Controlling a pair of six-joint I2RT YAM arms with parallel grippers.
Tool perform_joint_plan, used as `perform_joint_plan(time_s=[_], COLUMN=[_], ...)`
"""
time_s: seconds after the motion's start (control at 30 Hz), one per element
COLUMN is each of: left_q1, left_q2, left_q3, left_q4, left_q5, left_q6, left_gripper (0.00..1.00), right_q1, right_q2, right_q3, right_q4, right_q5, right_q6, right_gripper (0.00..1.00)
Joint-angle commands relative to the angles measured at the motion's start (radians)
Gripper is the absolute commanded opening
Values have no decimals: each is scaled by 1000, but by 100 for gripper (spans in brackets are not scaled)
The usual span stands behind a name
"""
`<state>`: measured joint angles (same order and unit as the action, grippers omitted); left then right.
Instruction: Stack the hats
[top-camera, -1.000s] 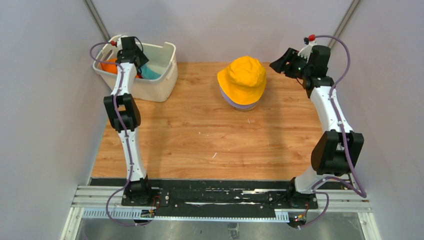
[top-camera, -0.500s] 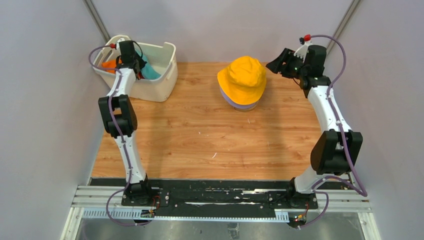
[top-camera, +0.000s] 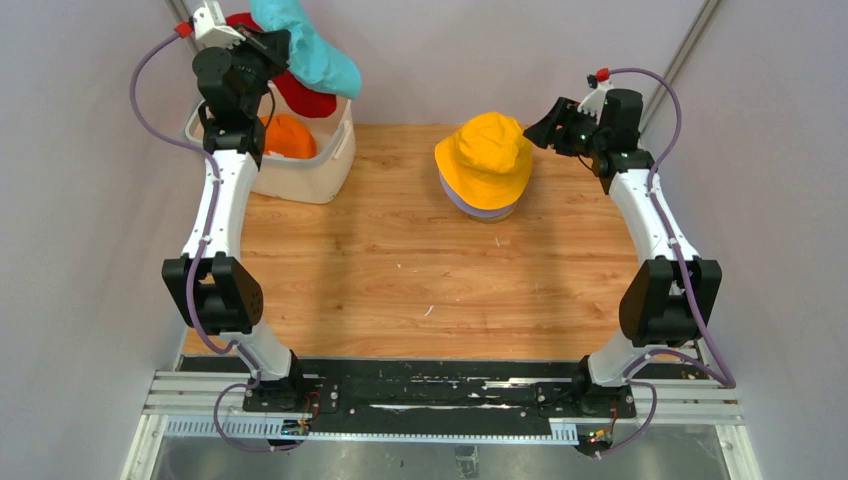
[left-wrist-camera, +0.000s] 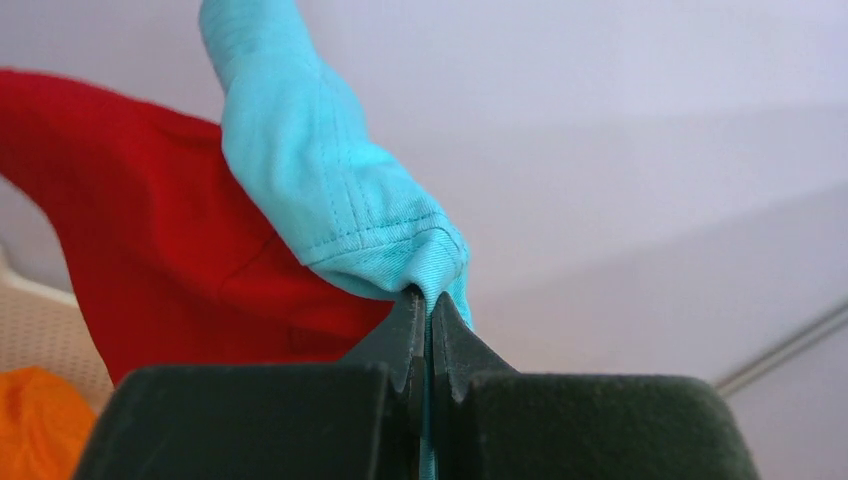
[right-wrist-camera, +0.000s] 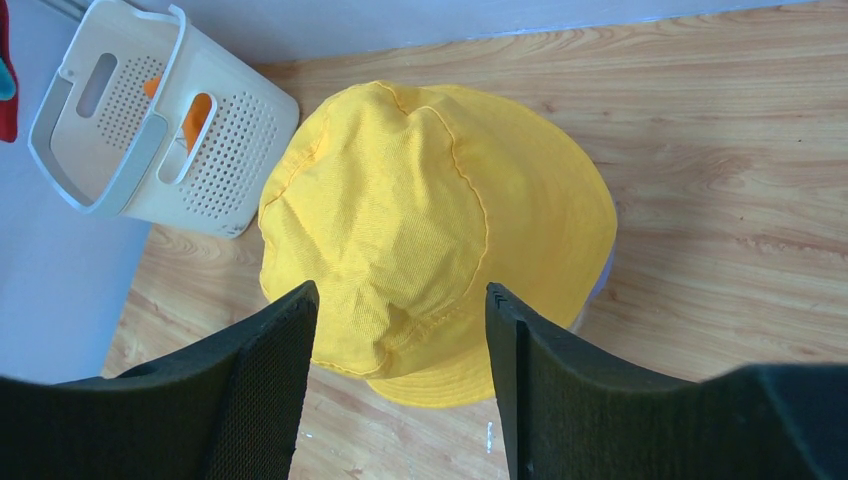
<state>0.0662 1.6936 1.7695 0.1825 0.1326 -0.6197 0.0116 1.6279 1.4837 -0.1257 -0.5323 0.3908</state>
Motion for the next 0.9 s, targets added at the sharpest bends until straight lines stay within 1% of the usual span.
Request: perform_joint_plan(time_s=[0.0, 0.13, 0.23, 0.43, 0.57, 0.7, 0.87], left_q1=[-22, -21, -17, -18, -4, 35, 52], left_q2=[-25, -47, -52, -62, -56, -42, -62], left_q3=[-68, -76, -89, -146, -147, -150, -210], left_q4=[139, 91, 91, 192, 180, 176, 254], left_q5=[93, 37, 49, 98, 64, 63, 92], left_q6=[-37, 13, 12, -32, -17, -26, -79], left_gripper=[0, 0, 0, 0, 0, 0, 0], right_q1=[19, 21, 24, 34, 48, 50, 69], right_q2=[-2, -9, -13, 6, 4, -1, 21], right_q3=[36, 30, 25, 36, 39, 30, 54], right_q4=[13, 17, 23, 79, 85, 82, 96], right_q5=[-22, -25, -29, -104, -108, -103, -142], right_q6=[-18, -16, -16, 26, 28, 25, 39], right_gripper=[62, 62, 62, 61, 61, 61, 61])
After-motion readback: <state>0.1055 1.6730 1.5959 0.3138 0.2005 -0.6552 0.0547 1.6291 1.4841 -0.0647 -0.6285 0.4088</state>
